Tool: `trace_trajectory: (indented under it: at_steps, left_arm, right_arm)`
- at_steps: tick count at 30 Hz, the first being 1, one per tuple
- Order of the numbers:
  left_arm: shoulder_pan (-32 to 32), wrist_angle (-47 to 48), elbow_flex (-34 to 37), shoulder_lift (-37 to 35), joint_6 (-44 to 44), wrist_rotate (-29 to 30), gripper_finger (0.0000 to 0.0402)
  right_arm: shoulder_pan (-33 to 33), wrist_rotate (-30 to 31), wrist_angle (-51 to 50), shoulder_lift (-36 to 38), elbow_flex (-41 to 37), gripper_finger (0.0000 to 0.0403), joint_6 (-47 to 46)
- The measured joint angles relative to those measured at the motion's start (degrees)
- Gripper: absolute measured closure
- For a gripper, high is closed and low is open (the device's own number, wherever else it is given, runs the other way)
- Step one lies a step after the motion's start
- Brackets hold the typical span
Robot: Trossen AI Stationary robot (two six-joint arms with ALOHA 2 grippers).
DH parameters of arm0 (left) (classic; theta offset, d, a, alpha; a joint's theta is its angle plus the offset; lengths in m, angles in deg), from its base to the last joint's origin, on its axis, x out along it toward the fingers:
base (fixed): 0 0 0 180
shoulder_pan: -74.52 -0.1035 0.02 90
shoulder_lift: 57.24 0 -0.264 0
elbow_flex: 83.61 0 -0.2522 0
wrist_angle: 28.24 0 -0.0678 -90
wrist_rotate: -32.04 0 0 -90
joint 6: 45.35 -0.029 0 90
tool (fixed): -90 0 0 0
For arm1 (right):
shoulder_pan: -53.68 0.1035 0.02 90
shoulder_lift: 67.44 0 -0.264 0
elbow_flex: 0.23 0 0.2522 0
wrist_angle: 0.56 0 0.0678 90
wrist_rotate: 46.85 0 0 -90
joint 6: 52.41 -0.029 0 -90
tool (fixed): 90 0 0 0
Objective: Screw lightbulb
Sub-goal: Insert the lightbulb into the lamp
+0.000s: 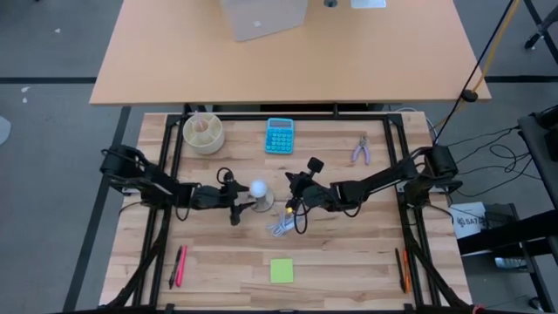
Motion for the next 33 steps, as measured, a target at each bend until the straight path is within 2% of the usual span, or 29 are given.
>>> trace_trajectory:
  at_steps: [9, 15, 21, 26, 33]
  left_arm:
    - [-2.21, -0.10, -6.59, 9.43, -0.80, -1.65, 0.0150]
    - [-4.10, -0.45, -10.20, 12.48, -1.22, -1.65, 0.0151]
    - [-5.60, -0.45, -14.07, 14.73, -4.12, -3.82, 0.0196]
    - [-7.10, -0.67, -19.16, 18.61, -5.98, -8.21, 0.0229]
    - [-7.79, -1.45, -26.98, 25.65, -8.50, -9.74, 0.0210]
  right_arm:
    - [-1.22, -10.93, -1.78, 3.49, 0.00, 0.0403, 3.34]
    - [-1.29, -14.09, -8.62, 9.13, 0.00, 0.0403, 4.09]
    - [-1.31, -14.54, -16.03, 18.53, 0.02, 0.0394, 4.08]
    - [-1.55, -20.18, -21.52, 25.73, 0.02, 0.0348, 1.87]
    - [-1.35, -27.98, -26.97, 28.87, 0.26, 0.0230, -2.07]
